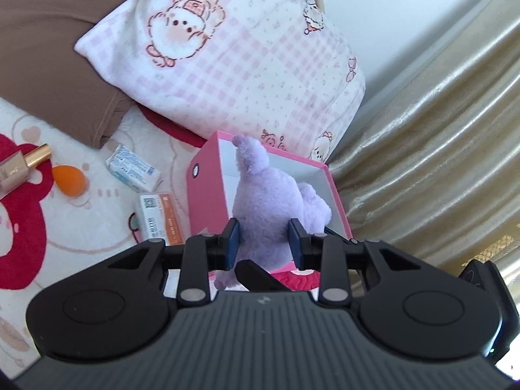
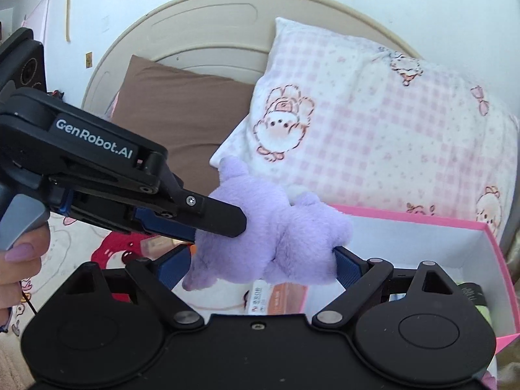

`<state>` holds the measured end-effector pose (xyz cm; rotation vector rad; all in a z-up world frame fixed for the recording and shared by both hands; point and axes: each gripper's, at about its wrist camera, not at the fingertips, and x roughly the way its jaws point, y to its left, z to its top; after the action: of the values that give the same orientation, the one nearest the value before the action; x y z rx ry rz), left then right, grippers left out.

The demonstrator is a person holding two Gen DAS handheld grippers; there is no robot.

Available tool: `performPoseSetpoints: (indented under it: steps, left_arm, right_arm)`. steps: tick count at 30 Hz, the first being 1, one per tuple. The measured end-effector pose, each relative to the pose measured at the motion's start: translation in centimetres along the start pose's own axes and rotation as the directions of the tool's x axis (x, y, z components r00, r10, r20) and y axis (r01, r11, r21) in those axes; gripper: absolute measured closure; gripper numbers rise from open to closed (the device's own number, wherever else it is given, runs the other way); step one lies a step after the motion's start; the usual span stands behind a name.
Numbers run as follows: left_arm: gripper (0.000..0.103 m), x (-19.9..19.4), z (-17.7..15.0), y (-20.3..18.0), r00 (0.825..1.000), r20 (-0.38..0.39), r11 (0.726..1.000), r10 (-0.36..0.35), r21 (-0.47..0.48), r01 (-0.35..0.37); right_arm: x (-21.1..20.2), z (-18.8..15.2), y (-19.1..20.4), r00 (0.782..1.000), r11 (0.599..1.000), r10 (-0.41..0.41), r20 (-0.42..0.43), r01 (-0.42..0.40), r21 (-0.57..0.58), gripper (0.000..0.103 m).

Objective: Organize objects
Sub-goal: 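Carry the plush toy with the left gripper over the pink box, then lower the plush toy into the box and open the left gripper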

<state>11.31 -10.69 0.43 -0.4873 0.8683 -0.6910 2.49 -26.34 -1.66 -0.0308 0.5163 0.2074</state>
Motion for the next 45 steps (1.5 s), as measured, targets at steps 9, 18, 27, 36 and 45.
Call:
performPoseSetpoints:
  steps: [9, 18, 27, 36, 45]
  left_arm:
    - [0.073, 6.7, 2.3, -5.0, 0.995, -0.099, 0.999, -0.011, 0.049, 0.015]
    - [0.072, 17.2, 2.7, -4.6, 0.938, -0.326, 0.993, 0.117, 0.067, -0.100]
    - [0.071, 21.6, 1.4, -3.2, 0.859, -0.455, 0.973, 0.232, 0.116, -0.202]
    - [0.071, 22.2, 1.0, -2.5, 0.841, -0.483, 0.969, 0.242, 0.083, -0.232]
    - [0.062, 20.7, 1.1, -2.8, 0.875, -0.394, 0.959, 0.282, 0.113, -0.258]
  right_arm:
    - [0.2, 0.3, -6.0, 0.992, 0.990, -0.124, -0.008, 0.124, 0.067, 0.011]
    - [5.5, -2.9, -12.6, 0.977, 0.981, -0.052, -0.206, 0.089, 0.173, 0.012]
    - [10.5, -4.8, -16.6, 0.911, 0.946, 0.145, -0.387, -0.014, 0.323, 0.012]
    - [12.0, -5.9, -17.7, 0.867, 0.927, 0.228, -0.443, -0.054, 0.370, 0.011]
    - [13.1, -6.8, -17.5, 0.838, 0.929, 0.195, -0.510, 0.009, 0.370, 0.032]
